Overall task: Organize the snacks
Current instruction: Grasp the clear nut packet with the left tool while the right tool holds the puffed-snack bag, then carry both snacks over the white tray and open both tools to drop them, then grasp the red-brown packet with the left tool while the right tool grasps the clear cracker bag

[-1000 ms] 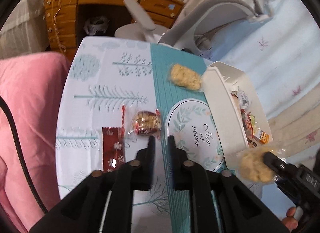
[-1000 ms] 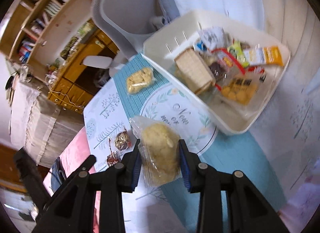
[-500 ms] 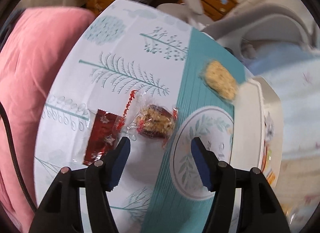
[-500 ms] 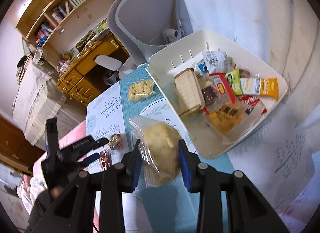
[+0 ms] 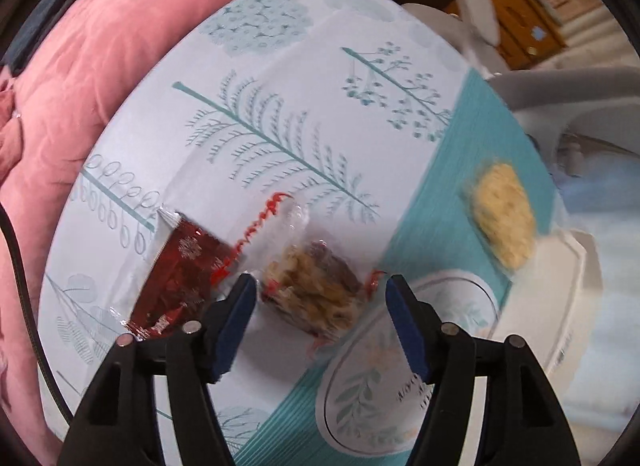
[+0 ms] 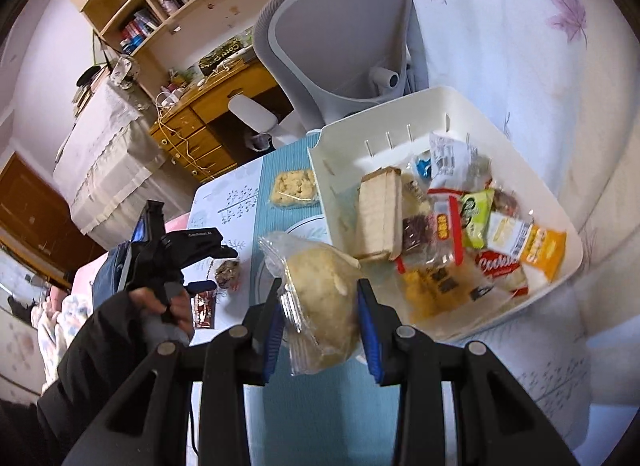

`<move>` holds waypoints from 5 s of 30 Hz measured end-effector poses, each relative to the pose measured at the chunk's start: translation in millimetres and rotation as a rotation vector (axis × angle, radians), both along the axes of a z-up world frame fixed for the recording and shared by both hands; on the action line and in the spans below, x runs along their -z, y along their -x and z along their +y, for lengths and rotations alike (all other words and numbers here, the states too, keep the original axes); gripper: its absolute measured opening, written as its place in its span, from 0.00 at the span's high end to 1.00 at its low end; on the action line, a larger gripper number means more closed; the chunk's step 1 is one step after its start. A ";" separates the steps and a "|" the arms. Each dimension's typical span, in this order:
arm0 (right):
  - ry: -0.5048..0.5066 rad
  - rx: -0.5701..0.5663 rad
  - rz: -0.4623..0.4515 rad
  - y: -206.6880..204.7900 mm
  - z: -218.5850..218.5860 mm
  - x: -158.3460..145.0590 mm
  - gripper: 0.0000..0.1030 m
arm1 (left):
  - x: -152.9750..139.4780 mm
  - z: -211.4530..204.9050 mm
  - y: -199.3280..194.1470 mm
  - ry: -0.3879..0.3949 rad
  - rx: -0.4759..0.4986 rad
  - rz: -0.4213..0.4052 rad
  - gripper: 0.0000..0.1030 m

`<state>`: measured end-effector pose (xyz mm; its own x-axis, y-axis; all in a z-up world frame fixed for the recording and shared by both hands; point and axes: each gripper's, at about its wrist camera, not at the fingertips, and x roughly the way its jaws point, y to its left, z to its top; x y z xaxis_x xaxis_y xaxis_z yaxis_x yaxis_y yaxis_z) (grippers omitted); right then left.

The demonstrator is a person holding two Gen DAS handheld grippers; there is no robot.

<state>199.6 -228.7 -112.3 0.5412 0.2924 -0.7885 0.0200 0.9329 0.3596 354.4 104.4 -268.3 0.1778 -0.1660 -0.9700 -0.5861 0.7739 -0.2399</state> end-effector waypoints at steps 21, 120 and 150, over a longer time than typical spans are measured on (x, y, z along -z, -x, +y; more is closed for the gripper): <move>-0.063 -0.028 0.025 -23.8 -70.3 7.8 0.67 | -1.0 -16.7 12.0 -0.140 -0.126 -0.054 0.41; 0.088 -0.116 -0.025 -5.1 23.4 -16.9 0.41 | -162.9 -32.2 152.6 -0.033 0.486 -0.229 0.42; 0.620 -0.885 0.009 -207.2 152.9 16.6 0.27 | -44.2 50.2 80.7 -0.048 0.178 -0.110 0.21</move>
<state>406.9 -75.9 -128.9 0.3270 0.1254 -0.9367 -0.7502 0.6371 -0.1767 273.7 154.6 -224.0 0.2550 -0.1582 -0.9539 -0.4118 0.8748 -0.2551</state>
